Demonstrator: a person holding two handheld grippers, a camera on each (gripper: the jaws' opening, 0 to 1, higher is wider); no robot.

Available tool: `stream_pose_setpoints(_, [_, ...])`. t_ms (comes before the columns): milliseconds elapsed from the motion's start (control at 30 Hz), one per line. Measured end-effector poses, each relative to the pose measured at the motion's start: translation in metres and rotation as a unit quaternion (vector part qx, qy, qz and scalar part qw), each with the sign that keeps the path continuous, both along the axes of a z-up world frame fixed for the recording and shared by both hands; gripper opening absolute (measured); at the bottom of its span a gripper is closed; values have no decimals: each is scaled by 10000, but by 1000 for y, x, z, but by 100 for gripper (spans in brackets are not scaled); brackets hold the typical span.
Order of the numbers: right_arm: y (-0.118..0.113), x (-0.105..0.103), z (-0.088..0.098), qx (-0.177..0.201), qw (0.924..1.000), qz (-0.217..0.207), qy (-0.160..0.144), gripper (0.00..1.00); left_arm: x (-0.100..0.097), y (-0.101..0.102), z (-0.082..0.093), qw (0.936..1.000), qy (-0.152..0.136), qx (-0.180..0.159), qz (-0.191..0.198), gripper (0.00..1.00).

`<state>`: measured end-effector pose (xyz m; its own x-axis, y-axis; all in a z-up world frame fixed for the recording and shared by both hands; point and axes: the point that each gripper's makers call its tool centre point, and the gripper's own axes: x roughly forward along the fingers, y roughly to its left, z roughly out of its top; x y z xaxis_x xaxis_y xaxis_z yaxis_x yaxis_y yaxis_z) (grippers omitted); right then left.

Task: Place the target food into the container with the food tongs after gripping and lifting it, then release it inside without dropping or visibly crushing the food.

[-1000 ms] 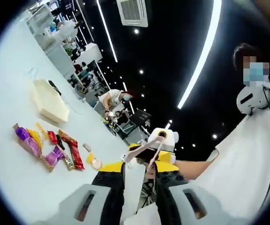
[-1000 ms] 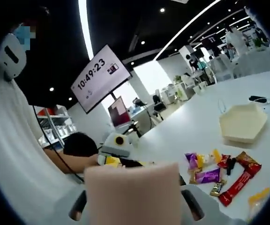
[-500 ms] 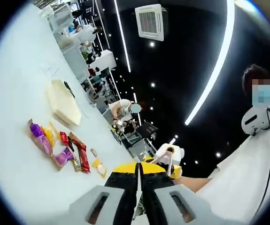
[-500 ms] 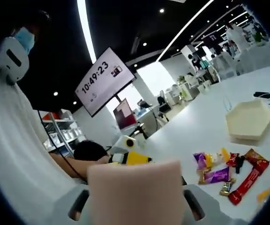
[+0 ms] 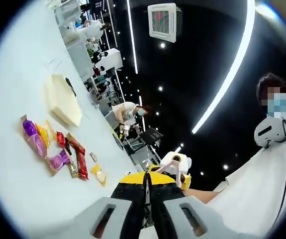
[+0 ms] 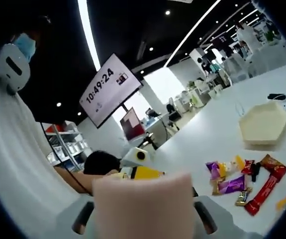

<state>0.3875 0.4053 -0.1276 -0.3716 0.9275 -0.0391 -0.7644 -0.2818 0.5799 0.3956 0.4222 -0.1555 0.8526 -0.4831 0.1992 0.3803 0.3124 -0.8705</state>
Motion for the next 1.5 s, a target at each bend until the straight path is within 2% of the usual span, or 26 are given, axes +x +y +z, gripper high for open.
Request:
stream_pose_setpoints(100, [1, 1, 1, 22, 10000, -18, -36, 28, -1, 3, -1, 10000, 6, -33, 58, 0])
stream_pose_setpoints(233, [1, -2, 0, 6, 10000, 37, -59, 28, -1, -4, 2, 10000, -34, 13, -81, 0])
stream_pose_setpoints(600, [-4, -5, -5, -89, 9999, 117, -58, 28, -3, -6, 1, 9999, -17, 2, -119, 0])
stream_pose_setpoints(1500, [-11, -7, -14, -301, 9994, 192, -29, 28, -6, -16, -7, 9991, 142, 279, -281, 0])
